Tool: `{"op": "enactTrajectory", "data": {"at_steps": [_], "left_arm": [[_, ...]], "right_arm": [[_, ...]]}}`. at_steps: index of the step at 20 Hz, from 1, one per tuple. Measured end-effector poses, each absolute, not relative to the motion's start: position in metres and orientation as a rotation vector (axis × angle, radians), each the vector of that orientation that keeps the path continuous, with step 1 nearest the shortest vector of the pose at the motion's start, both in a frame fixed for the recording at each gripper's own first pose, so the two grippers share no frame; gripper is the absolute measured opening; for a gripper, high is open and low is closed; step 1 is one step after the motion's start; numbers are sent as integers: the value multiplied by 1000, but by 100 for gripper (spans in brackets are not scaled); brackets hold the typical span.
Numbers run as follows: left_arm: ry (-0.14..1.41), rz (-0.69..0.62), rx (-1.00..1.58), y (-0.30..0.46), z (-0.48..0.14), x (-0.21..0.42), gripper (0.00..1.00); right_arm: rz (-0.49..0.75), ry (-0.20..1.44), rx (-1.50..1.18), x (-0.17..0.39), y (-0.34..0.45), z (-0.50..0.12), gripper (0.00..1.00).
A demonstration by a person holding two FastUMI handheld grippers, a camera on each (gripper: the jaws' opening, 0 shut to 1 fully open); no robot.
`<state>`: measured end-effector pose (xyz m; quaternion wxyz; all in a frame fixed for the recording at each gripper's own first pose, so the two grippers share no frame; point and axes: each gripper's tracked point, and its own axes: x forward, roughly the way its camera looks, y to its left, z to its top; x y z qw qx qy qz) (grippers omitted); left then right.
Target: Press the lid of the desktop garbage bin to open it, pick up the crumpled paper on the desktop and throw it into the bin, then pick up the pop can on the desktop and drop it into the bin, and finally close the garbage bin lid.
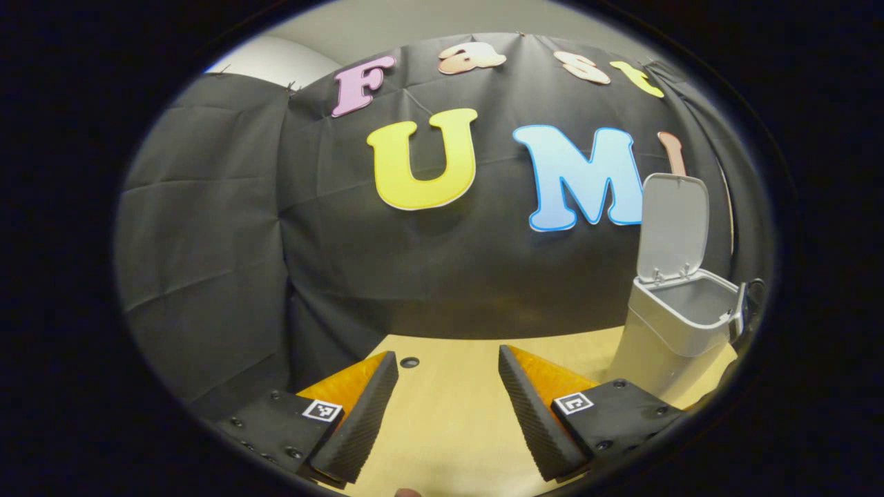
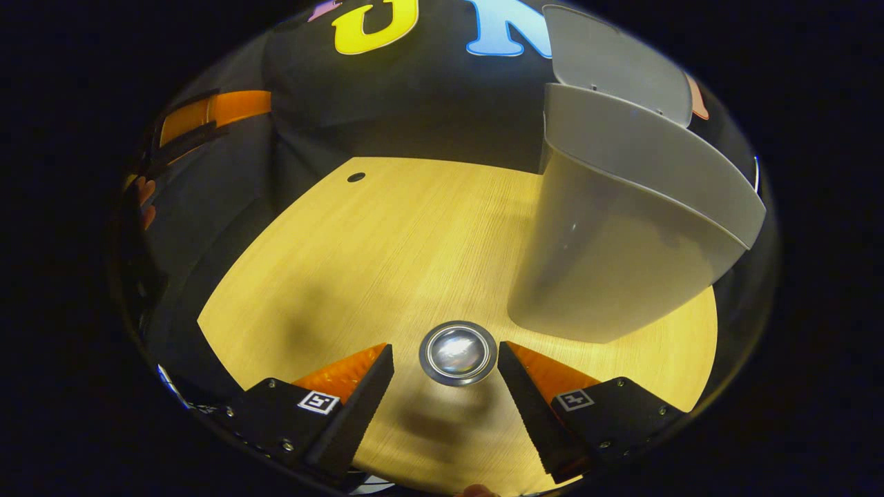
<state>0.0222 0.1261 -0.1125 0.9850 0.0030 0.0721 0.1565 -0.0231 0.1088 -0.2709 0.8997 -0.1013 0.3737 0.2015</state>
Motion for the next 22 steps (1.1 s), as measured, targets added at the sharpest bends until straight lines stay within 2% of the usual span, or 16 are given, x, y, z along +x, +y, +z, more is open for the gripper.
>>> {"op": "enactTrajectory", "data": {"at_steps": [2,3,4,5,10,11,12,14,15,16,17,18,22], "left_arm": [[151,324,3,132,-115,18,96],[153,330,3,134,-116,16,100],[155,335,2,138,-115,16,96],[157,340,2,140,-116,15,100],[168,353,-7,149,-121,11,100],[171,352,-12,149,-121,11,96],[173,352,-16,149,-122,11,100],[177,350,-23,149,-124,11,100],[179,350,-25,149,-125,10,96],[181,350,-26,149,-125,10,100],[182,350,-28,150,-125,10,96],[182,350,-29,150,-125,9,96],[186,348,-36,149,-126,9,96]], "right_arm": [[408,784,-219,-20,108,-276,98],[404,787,-222,-17,109,-278,98],[399,790,-225,-16,109,-281,98],[394,796,-230,-14,108,-283,98],[385,821,-247,-10,109,-293,98],[384,823,-252,-9,109,-295,98],[382,826,-259,-9,109,-297,98],[374,830,-275,-7,107,-301,98],[372,835,-280,-7,107,-302,98],[371,838,-282,-5,104,-303,93],[371,836,-282,-3,102,-300,88],[372,837,-284,-4,103,-302,85],[389,823,-277,-6,105,-297,85]]}}
